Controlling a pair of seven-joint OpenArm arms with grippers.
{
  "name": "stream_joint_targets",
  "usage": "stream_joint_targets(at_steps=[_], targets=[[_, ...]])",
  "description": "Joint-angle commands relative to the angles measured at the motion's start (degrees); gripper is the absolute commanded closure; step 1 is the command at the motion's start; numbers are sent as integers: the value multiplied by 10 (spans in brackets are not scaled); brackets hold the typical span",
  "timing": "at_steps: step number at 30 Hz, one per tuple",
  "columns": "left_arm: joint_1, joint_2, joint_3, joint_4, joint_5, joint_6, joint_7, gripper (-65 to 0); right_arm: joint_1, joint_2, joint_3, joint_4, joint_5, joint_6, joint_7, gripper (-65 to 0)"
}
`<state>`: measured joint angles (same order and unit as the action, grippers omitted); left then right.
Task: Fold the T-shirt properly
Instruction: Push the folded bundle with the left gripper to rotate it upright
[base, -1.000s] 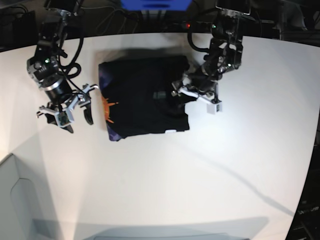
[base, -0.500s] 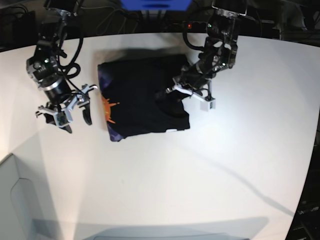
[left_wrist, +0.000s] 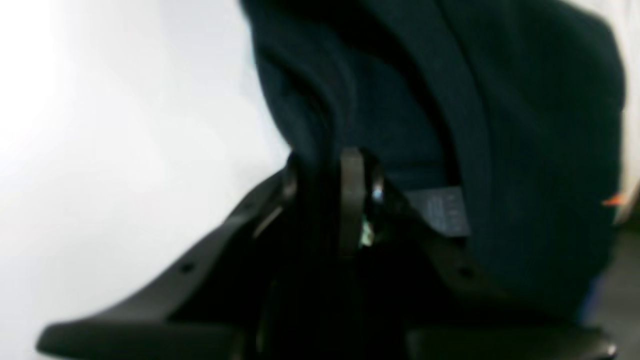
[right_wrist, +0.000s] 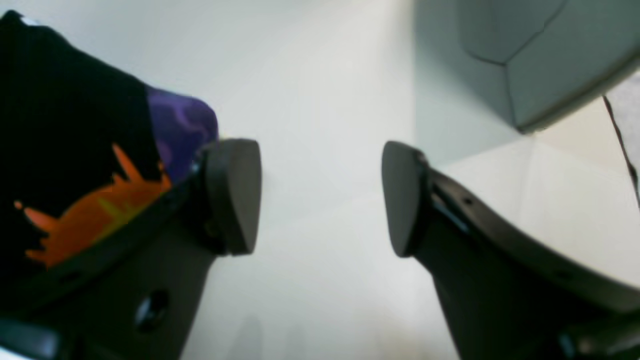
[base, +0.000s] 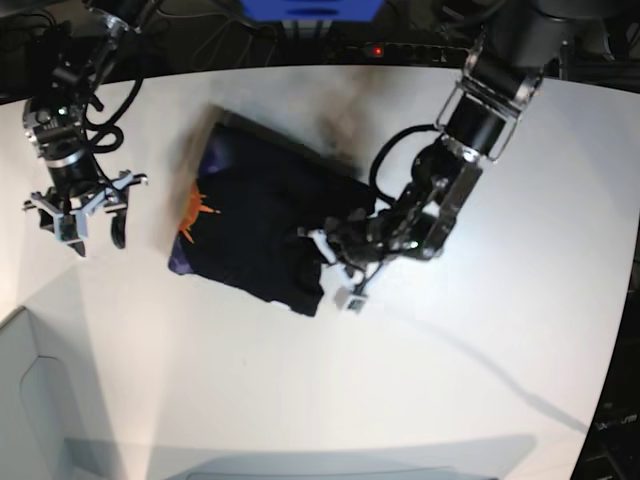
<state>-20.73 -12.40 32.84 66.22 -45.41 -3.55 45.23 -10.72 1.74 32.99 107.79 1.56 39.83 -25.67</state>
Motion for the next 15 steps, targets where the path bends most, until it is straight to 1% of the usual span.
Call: stream_joint_targets(at_steps=[1, 3, 5, 8, 10, 11, 15], targets=[[-35, 3, 61, -15, 16, -8, 32, 0, 3, 1, 15, 14, 9, 2, 15, -385], [-96, 8, 166, -40, 16, -30, 28, 0, 4, -12, 39, 14, 9, 2, 15, -385], [-148, 12, 256, -54, 17, -49, 10, 0, 5, -20, 56, 14, 7, 2, 15, -385], [-213, 45, 365, -73, 40, -77, -33, 0, 4, -31, 77, 14, 6, 2, 15, -385], [-241, 70, 403, -89, 73, -91, -45, 0, 3, -42, 85, 15, 6, 2, 15, -385], [-246, 87, 411, -97, 91, -96, -46, 0, 3, -47, 94, 15, 6, 2, 15, -385], [-251, 148, 412, -143, 177, -130, -42, -1, 3, -68, 128, 15, 6, 2, 15, -385]])
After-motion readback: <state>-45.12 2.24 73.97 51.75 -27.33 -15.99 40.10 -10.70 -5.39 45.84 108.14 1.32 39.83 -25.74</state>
